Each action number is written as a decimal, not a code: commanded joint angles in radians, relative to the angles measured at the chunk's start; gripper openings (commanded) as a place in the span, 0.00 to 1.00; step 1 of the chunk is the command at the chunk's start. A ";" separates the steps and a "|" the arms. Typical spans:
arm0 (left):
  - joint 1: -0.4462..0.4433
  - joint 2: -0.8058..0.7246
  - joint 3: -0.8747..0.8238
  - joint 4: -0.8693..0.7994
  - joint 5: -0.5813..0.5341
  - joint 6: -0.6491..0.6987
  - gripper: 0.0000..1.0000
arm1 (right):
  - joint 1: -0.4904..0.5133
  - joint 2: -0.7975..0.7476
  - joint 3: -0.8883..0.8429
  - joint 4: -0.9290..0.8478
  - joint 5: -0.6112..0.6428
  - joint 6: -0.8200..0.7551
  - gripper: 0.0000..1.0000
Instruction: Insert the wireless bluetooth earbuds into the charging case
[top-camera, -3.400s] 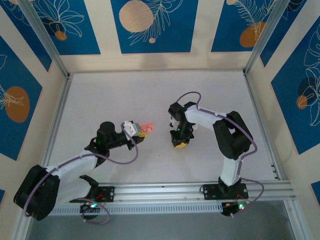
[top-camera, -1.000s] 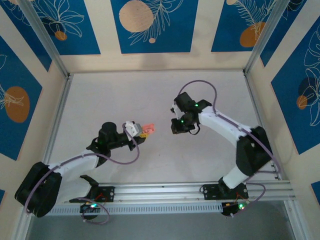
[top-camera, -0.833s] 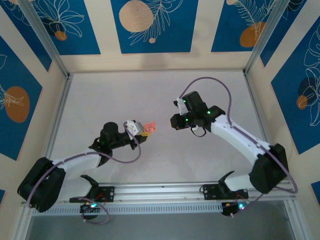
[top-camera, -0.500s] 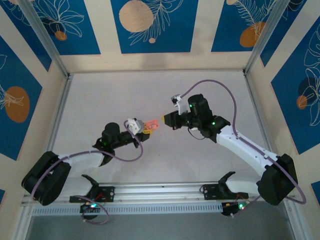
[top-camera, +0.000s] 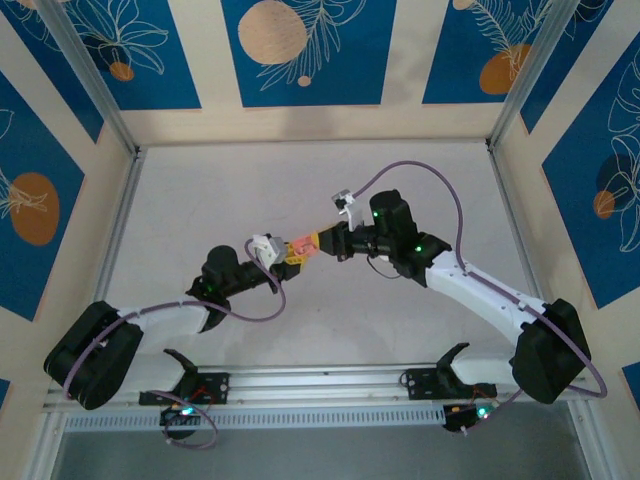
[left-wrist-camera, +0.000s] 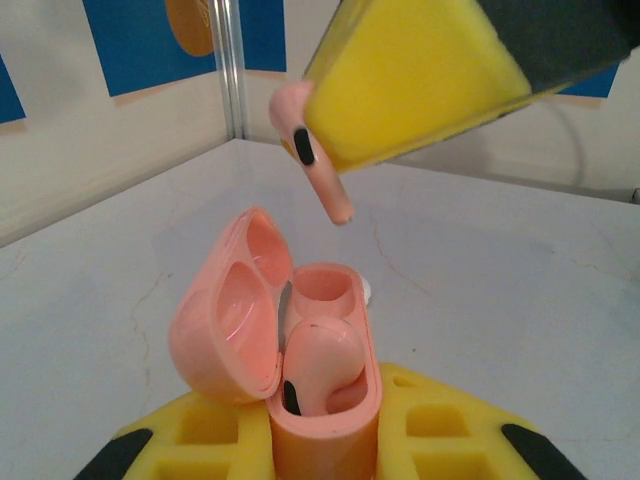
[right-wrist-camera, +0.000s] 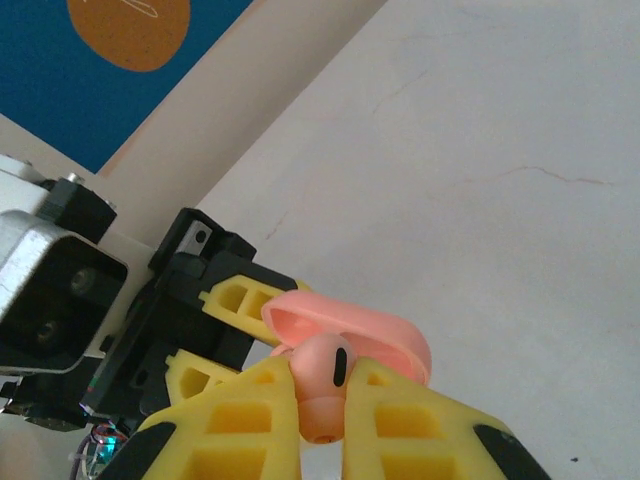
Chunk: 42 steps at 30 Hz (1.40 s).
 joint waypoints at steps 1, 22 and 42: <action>-0.012 -0.009 0.007 0.061 -0.005 -0.015 0.20 | 0.006 -0.005 -0.023 0.019 -0.018 0.002 0.14; -0.012 -0.017 -0.005 0.147 0.019 -0.060 0.20 | 0.002 -0.031 -0.092 0.061 0.034 0.006 0.14; -0.012 -0.052 0.001 0.103 -0.010 -0.036 0.20 | 0.010 -0.039 -0.073 0.005 -0.026 0.010 0.28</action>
